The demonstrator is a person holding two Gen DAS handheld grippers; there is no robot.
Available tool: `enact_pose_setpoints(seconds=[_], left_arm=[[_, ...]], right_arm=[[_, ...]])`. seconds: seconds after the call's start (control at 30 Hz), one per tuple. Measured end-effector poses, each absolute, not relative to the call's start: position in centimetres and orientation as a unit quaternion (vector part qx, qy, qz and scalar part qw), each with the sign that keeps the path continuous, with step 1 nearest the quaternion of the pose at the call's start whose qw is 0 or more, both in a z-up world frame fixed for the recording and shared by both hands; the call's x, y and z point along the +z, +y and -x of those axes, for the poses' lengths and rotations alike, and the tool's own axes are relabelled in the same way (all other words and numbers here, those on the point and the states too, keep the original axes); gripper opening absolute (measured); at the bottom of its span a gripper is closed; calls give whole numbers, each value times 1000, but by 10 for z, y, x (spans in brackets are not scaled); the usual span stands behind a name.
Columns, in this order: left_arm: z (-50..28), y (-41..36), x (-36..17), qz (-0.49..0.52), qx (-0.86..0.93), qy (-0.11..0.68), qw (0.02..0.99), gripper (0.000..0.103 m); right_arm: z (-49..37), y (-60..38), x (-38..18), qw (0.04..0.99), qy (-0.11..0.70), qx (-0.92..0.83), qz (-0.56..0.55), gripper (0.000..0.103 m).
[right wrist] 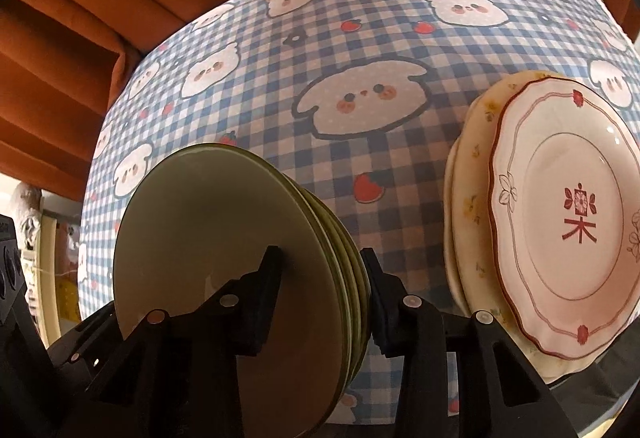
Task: Organize plates and bowls
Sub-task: 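Lift the nested bowls with both grippers and carry them to the plate stack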
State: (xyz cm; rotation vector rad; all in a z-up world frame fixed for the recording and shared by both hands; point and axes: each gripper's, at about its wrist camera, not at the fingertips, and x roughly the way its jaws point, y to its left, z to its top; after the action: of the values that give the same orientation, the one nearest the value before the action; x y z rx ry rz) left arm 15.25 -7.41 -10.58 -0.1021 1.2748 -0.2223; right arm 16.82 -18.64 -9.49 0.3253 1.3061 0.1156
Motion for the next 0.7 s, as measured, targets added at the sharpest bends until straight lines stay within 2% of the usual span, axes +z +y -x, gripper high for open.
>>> enact_pose_setpoints(seconds=[0.3,0.7], left_arm=[[-144,-72,-103,62,-101,608,785,43],[-132,-57,-69,56,-130,595,791,43]], right_arm=[[-161,-188,-90,778,608,48,-149,44],[-141,-176,-56,797,582,9,-162,44]])
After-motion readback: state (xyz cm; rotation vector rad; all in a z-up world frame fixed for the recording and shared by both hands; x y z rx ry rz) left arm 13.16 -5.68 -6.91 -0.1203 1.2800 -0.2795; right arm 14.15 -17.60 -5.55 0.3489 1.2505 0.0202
